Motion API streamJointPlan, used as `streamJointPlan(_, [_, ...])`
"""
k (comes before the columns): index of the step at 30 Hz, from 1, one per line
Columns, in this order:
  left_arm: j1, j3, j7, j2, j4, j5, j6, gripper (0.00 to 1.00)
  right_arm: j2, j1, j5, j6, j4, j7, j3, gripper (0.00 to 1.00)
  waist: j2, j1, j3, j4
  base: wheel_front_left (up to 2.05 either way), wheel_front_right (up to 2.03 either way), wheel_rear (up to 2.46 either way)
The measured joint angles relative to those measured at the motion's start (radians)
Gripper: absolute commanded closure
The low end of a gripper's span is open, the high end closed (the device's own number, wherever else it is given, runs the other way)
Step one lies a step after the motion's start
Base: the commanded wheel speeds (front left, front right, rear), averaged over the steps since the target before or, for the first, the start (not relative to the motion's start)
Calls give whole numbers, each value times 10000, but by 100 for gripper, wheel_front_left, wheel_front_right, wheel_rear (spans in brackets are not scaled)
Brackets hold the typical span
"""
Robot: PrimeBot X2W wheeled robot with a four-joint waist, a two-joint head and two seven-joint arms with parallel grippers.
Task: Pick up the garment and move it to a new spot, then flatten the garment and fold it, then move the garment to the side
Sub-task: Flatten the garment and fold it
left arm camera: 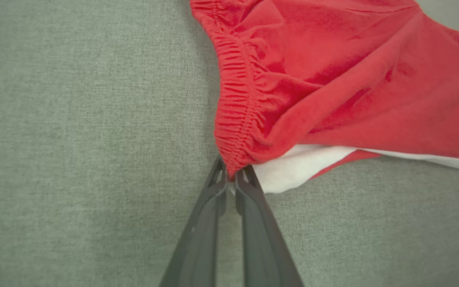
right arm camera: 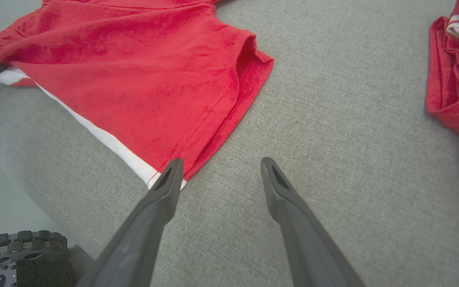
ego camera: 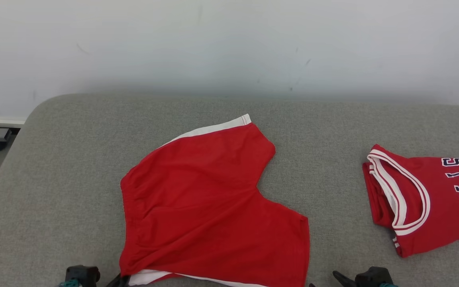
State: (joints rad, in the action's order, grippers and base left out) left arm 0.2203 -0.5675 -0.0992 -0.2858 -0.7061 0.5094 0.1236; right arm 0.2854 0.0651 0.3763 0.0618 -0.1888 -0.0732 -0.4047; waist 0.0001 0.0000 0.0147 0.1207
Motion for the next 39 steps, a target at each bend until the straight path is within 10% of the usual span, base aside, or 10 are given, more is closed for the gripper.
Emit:
streamJointPlan(27, [546,-564,-702,157,-740,21,12,100,-594,-232,428,100,-311,-1912,-819,10,0,0,53,319,0,0,0])
streamJointPlan(30, [572,-629,-775,171,-786,63,12,100,-752,-364,418,48,-520,-1900,-825,31,0,0,79,323,0,0,0])
streamJointPlan(32, [597,-671,-779,176,-811,77,12,100,-798,-378,330,-4,-711,-1893,-894,94,0,0,94,328,0,0,0])
streamJointPlan(39, [723,-769,-907,165,-932,211,13,100,-851,-566,267,-15,-965,-1574,-834,100,0,0,123,283,0,0,0])
